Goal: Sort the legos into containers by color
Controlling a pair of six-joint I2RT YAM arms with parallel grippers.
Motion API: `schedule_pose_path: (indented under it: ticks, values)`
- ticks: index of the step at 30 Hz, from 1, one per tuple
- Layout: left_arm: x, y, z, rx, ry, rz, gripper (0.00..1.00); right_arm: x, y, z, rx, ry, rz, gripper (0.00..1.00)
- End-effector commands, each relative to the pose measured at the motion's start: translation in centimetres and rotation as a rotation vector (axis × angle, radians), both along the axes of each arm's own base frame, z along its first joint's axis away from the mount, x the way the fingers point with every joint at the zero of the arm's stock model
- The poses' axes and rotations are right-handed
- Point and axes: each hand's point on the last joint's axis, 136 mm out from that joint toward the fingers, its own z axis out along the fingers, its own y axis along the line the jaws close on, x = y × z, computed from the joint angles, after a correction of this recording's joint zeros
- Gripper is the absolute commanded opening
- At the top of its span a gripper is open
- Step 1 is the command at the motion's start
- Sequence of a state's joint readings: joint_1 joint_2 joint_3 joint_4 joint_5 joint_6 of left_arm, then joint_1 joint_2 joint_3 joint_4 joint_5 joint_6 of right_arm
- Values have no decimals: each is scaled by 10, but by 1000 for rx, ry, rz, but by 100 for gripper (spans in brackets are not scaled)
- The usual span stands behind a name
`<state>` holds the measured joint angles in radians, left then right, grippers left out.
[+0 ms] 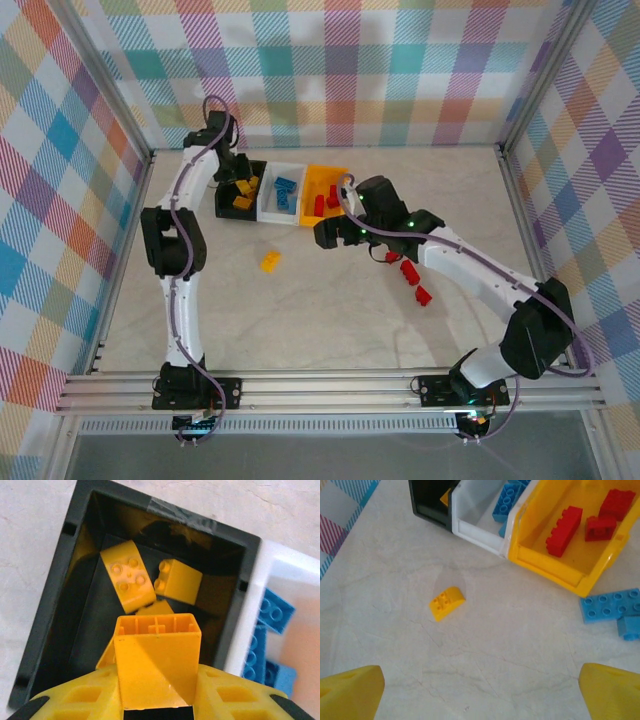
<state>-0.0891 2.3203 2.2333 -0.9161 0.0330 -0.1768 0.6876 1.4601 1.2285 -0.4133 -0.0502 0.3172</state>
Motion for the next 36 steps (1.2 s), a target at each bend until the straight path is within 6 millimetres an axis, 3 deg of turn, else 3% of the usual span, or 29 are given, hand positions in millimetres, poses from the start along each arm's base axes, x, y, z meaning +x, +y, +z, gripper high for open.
schedule_pose_path:
  ticks: [1,4,7,9,15,18,22,26,29,33,36]
  values:
    - [14,8,8,16,-31,35,36,-8,-9,3,-17,-3,20,100]
    - [18,7,-1,17,-23,37,37,-9,-13,0,-27,-1,18,100]
    - [15,8,-12,22,7,41,54,-7,-12,-1,-21,3,15,100]
    - [13,8,-12,22,16,42,58,-6,-11,0,-17,4,18,100]
    - [-4,0,13,-9,2,21,65,-5,-5,-3,2,22,29,100]
    - [-33,-14,28,0,-1,-40,66,-3,-3,-8,5,45,15,100]
    - [-91,-40,34,-22,39,-193,68,-2,-6,-18,7,102,-29,100]
    - [-162,-66,21,-12,150,-391,68,-6,-16,-33,6,215,-65,100]
    - [-201,-77,6,10,199,-482,69,-11,-32,-51,-2,357,-112,100]
    - [-230,-86,-13,-1,236,-514,70,-17,-62,-74,-10,550,-225,100]
    - [-243,-92,-29,31,269,-541,70,-20,-73,-78,10,582,-269,100]
